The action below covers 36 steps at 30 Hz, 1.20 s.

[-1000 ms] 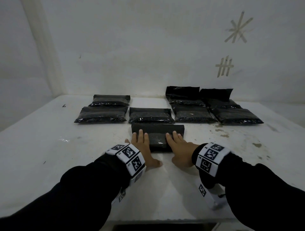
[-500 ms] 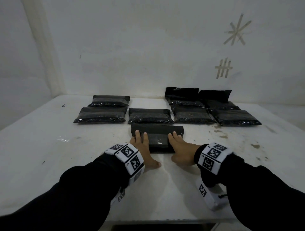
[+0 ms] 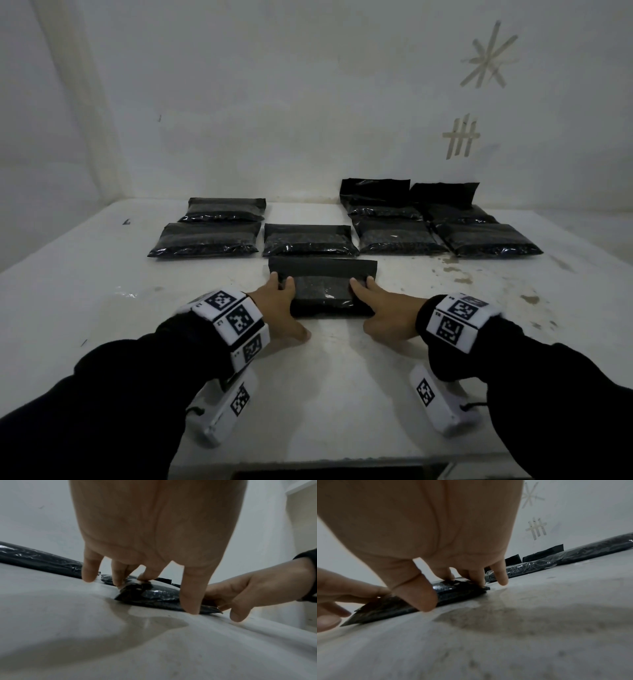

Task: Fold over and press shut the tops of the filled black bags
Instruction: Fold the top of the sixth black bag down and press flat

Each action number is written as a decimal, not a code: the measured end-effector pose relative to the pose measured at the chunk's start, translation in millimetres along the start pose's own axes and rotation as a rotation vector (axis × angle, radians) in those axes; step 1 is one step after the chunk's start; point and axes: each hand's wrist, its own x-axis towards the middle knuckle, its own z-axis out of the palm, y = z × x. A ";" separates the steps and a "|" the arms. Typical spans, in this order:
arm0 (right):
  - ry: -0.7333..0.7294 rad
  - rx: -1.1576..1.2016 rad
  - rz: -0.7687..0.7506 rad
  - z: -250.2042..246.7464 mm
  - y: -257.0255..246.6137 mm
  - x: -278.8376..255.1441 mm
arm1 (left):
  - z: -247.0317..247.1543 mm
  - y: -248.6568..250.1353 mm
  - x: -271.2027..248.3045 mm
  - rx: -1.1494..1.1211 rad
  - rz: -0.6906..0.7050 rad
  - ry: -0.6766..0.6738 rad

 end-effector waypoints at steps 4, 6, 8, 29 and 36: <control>-0.002 0.013 -0.001 -2.2 4.6 -0.3 | 0.4 -3.0 1.9 0.014 0.001 0.031; -0.029 0.025 0.010 -2.0 6.1 0.7 | -0.7 -5.0 2.3 0.007 0.001 0.023; -0.050 0.025 0.017 -0.3 6.2 1.7 | -0.8 -6.4 2.3 0.003 0.010 -0.005; -0.022 -0.126 0.125 1.7 2.3 -6.6 | 5.6 -5.7 -5.4 0.081 -0.053 -0.058; -0.071 -0.092 0.220 -0.3 5.1 -9.7 | 5.7 -9.1 -6.7 0.109 -0.041 -0.077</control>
